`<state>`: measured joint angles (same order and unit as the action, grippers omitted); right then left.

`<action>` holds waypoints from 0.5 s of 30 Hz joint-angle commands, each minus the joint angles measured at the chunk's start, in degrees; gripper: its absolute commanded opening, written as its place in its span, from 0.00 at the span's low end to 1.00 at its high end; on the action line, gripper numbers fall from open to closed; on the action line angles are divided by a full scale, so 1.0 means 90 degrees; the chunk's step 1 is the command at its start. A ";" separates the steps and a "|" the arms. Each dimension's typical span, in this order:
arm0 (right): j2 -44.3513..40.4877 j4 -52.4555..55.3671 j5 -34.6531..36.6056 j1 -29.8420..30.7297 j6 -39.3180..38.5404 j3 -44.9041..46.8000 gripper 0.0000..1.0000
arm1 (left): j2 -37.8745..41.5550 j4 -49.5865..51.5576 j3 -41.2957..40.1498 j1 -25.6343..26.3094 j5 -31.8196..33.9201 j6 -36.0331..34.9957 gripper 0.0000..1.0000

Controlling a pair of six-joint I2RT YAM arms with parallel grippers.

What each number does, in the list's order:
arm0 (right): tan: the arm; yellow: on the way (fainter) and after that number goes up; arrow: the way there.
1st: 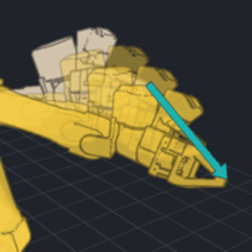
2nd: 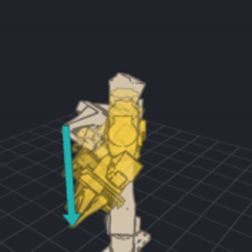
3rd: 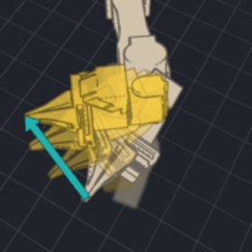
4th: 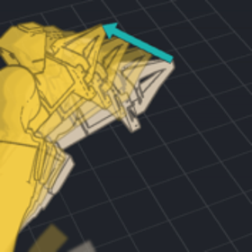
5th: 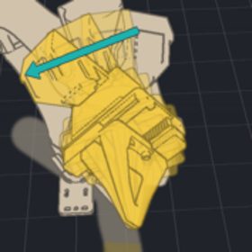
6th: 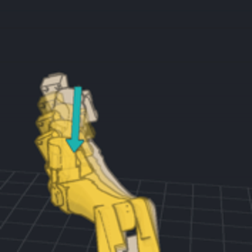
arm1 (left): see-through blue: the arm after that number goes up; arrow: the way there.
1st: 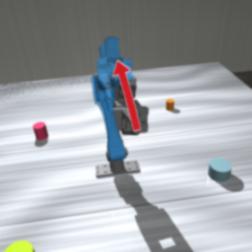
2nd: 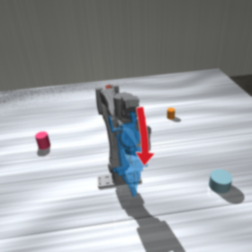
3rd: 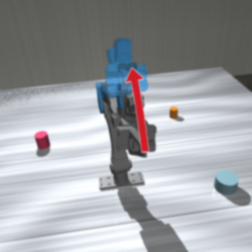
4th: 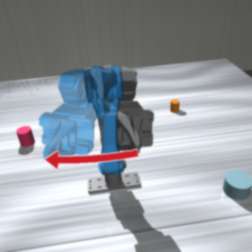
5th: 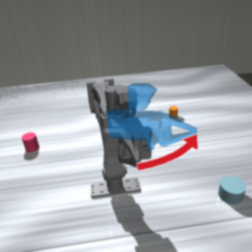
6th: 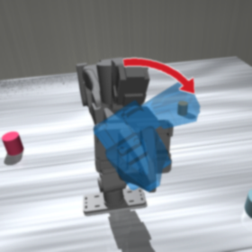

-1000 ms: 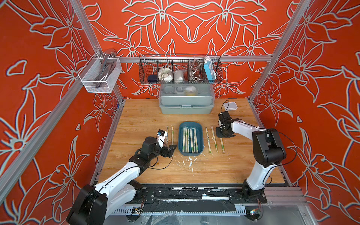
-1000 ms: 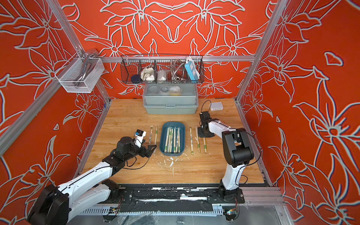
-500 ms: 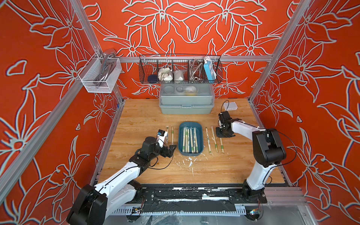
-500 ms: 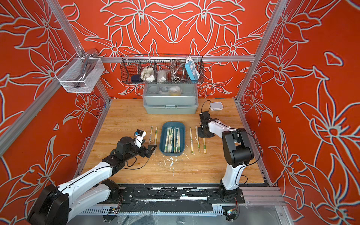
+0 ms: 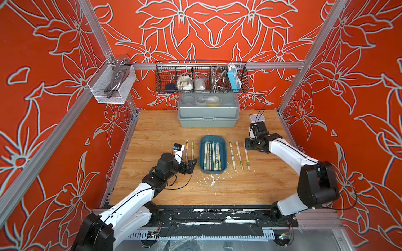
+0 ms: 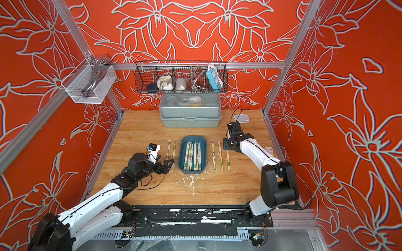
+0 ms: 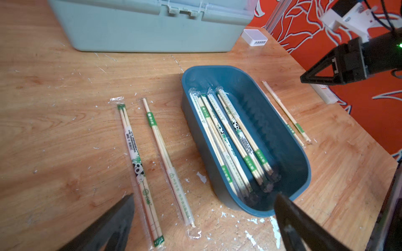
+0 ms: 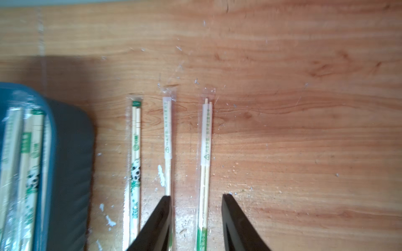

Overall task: Take the paired disposable chopsticks out of the storage box
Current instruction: Place the paired disposable chopsticks at the center of the board.

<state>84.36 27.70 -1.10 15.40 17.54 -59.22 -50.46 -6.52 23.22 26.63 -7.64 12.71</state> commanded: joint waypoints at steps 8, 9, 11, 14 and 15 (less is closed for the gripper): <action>-0.2082 -0.2258 -0.0043 0.0931 -0.0232 0.2163 0.52 | -0.0612 0.1863 0.1998 0.0926 0.0958 0.0151 0.81; -0.2256 -0.2513 0.0060 0.0998 -0.0272 0.2368 0.52 | -0.0926 0.1952 0.2176 0.0949 0.0891 0.0230 0.77; -0.2636 -0.3096 0.0220 0.1101 -0.0325 0.2845 0.53 | -0.1422 0.2100 0.2572 0.1027 0.0733 0.0394 0.71; -0.3092 -0.3907 0.0298 0.1194 -0.0357 0.3537 0.53 | -0.2017 0.2328 0.3074 0.1127 0.0709 0.0593 0.63; -0.3205 -0.3960 0.0321 0.1220 -0.0350 0.3634 0.53 | -0.2216 0.2434 0.3254 0.1132 0.0739 0.0675 0.61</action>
<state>57.84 1.04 -0.80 25.65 15.46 -29.32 -67.37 10.22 49.17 36.21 -0.58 16.51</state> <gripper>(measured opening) 0.532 0.625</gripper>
